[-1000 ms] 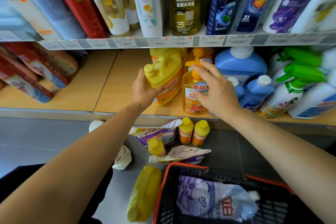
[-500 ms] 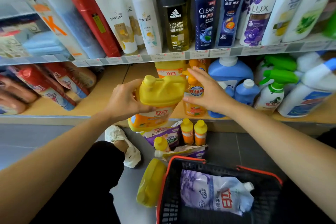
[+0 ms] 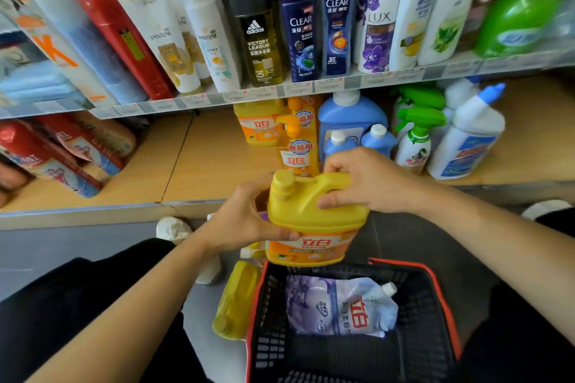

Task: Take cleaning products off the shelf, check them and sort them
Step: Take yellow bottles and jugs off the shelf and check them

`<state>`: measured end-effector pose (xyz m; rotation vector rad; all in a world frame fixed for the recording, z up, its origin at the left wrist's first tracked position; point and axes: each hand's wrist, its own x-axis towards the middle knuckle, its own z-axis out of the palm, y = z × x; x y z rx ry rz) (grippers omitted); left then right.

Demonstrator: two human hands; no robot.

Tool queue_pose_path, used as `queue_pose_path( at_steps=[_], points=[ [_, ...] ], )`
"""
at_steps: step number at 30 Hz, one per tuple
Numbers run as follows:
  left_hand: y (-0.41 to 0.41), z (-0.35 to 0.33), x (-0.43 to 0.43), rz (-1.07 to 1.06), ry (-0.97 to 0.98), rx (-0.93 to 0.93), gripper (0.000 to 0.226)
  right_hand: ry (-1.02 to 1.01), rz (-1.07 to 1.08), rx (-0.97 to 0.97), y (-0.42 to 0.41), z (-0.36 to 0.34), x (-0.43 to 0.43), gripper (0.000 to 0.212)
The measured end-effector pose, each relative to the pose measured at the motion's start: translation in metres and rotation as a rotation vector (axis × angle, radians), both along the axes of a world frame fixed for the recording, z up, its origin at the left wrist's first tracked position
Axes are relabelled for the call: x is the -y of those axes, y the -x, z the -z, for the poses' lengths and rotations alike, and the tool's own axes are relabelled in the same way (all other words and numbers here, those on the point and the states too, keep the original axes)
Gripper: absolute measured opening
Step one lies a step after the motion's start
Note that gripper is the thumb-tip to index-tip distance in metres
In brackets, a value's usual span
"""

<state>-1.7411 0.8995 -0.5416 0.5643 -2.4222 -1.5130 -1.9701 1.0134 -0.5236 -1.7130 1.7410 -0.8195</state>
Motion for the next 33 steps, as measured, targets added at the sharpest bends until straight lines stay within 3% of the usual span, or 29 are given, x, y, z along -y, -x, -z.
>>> queue_pose_path(
  at_steps=[7, 13, 17, 19, 23, 28, 33],
  points=[
    [0.025, -0.003, -0.012, -0.019, -0.240, -0.109, 0.049, 0.012, 0.069, 0.034, 0.028, -0.004, -0.026, 0.032],
    [0.041, -0.008, -0.016, 0.122, -0.480, -0.114, 0.051, 0.010, 0.017, 0.173, 0.050, -0.011, -0.032, 0.048],
    [0.043, -0.010, -0.020, 0.114, -0.516, -0.194, 0.057, -0.021, -0.014, 0.324, 0.054, -0.008, -0.031, 0.048],
    [0.041, -0.009, -0.025, 0.022, -0.483, -0.262, 0.064, -0.036, 0.001, 0.384, 0.051, -0.006, -0.031, 0.042],
    [0.036, -0.007, -0.037, -0.166, -0.311, -0.375, 0.058, -0.001, 0.082, 0.374, 0.036, -0.007, -0.032, 0.037],
    [0.042, 0.003, -0.053, -0.403, 0.144, -0.395, 0.047, 0.096, 0.218, 0.291, 0.013, -0.008, -0.029, 0.035],
    [0.043, -0.006, -0.036, -0.284, 0.236, -0.324, 0.024, 0.094, 0.248, 0.242, 0.008, -0.011, -0.028, 0.032]
  ],
)
